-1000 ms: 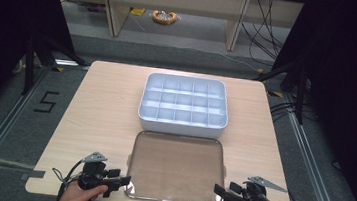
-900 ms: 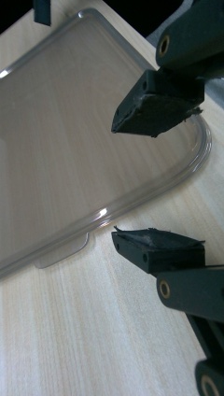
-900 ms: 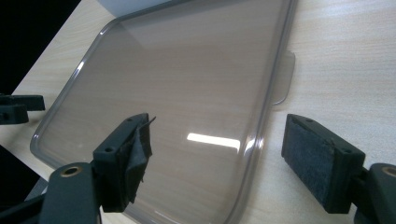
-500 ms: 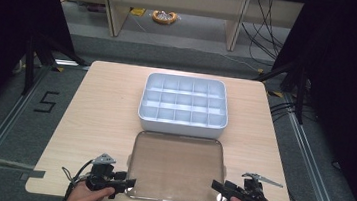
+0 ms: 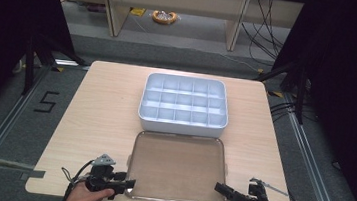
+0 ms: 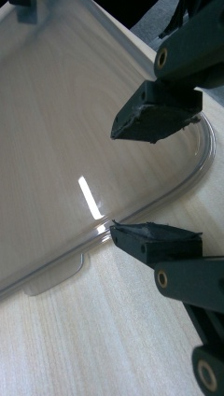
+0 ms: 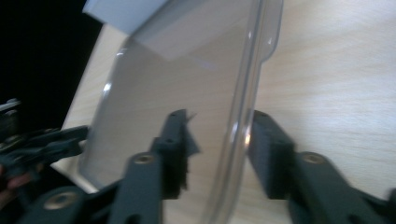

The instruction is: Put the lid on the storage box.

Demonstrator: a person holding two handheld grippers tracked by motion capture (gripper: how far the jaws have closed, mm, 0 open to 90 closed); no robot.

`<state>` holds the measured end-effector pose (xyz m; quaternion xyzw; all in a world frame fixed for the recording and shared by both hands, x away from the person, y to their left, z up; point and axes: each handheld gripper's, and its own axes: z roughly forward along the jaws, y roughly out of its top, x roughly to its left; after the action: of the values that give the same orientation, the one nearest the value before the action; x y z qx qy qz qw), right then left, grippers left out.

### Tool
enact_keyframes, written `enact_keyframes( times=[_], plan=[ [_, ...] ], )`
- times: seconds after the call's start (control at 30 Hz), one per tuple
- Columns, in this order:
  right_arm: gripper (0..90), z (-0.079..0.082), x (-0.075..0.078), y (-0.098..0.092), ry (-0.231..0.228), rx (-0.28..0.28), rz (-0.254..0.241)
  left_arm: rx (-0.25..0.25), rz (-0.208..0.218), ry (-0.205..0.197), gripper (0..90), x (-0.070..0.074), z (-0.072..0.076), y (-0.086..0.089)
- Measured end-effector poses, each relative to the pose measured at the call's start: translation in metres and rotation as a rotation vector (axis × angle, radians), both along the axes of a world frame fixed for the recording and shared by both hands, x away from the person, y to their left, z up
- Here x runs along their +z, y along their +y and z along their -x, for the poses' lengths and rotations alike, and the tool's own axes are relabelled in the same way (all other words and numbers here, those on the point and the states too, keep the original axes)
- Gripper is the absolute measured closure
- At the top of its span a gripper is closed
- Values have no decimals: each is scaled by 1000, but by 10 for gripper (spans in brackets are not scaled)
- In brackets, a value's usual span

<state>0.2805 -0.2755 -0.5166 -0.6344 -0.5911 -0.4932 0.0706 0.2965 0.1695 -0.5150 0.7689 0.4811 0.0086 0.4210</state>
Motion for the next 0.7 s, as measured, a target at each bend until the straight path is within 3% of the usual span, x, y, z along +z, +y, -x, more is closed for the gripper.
enact_keyframes(
  times=[0.03,0.07,0.1,0.13,0.17,0.3,0.4,0.5,0.57,0.7],
  plan=[
    [648,1,-1,-3,-28,31,14,-1,5,2,459,0,0,0],
    [648,1,-1,-3,-28,31,14,-3,7,4,459,0,1,0],
    [647,4,2,-3,-63,54,7,-3,11,6,449,0,1,0],
    [647,4,2,-3,-63,54,7,-6,17,8,449,0,1,1],
    [645,7,6,-3,-114,76,35,-6,22,11,431,-1,1,1],
    [643,15,18,-1,-182,109,60,-9,49,24,348,-1,0,0],
    [644,17,22,0,-278,147,81,-16,61,10,264,-2,0,-2],
    [643,20,29,4,-299,155,103,-12,70,3,210,-3,-2,-2],
    [643,21,32,5,-285,157,92,-10,73,0,202,-3,-3,-1],
    [644,22,35,5,-331,187,105,8,132,29,192,-5,-7,3]
  ],
)
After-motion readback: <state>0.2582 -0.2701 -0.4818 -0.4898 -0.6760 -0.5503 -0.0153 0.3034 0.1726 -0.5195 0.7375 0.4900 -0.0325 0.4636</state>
